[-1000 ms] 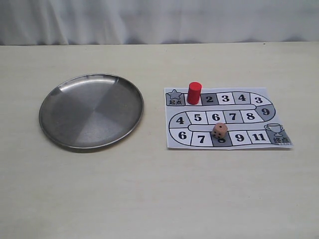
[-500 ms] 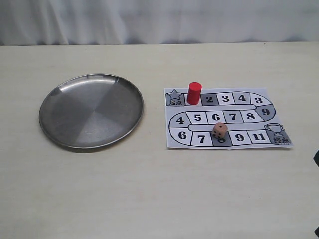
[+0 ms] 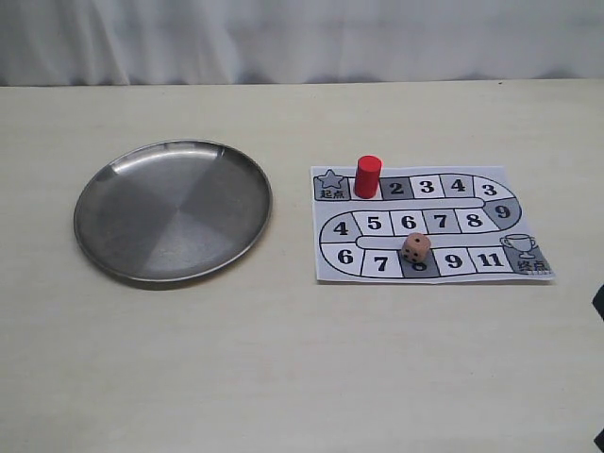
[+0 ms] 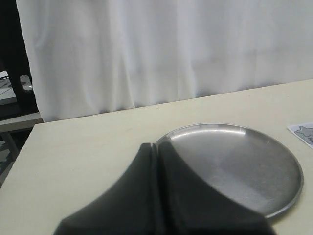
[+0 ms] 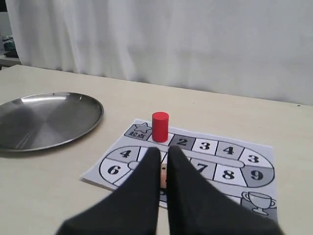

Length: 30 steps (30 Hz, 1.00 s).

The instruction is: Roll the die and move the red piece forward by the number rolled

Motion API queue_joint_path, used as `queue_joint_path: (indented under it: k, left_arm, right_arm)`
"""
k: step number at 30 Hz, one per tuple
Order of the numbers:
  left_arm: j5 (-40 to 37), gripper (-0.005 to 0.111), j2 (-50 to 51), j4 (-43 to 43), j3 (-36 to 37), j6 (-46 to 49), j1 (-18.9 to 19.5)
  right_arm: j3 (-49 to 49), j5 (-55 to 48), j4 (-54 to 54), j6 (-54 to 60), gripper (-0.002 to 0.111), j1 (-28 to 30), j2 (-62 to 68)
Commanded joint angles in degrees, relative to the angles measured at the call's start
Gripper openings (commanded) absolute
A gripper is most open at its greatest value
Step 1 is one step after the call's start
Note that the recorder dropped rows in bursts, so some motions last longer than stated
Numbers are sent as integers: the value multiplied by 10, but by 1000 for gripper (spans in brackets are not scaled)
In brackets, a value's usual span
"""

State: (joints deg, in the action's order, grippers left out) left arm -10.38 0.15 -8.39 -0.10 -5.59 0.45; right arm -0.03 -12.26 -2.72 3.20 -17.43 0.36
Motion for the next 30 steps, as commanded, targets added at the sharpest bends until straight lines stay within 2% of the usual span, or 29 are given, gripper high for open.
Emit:
queue_joint_path:
  k: [1, 7, 10, 30]
  left_arm:
    - [4, 0, -1, 1, 1, -1, -5]
    - [4, 0, -1, 1, 1, -1, -5]
    - [4, 0, -1, 1, 1, -1, -5]
    - [4, 0, -1, 1, 1, -1, -5]
  right_arm:
    - [0, -25, 10, 4, 4, 40, -4]
    - [0, -25, 27, 4, 4, 156, -4]
    - [0, -25, 38, 4, 4, 191, -4]
    - [0, -26, 36, 4, 4, 193, -4]
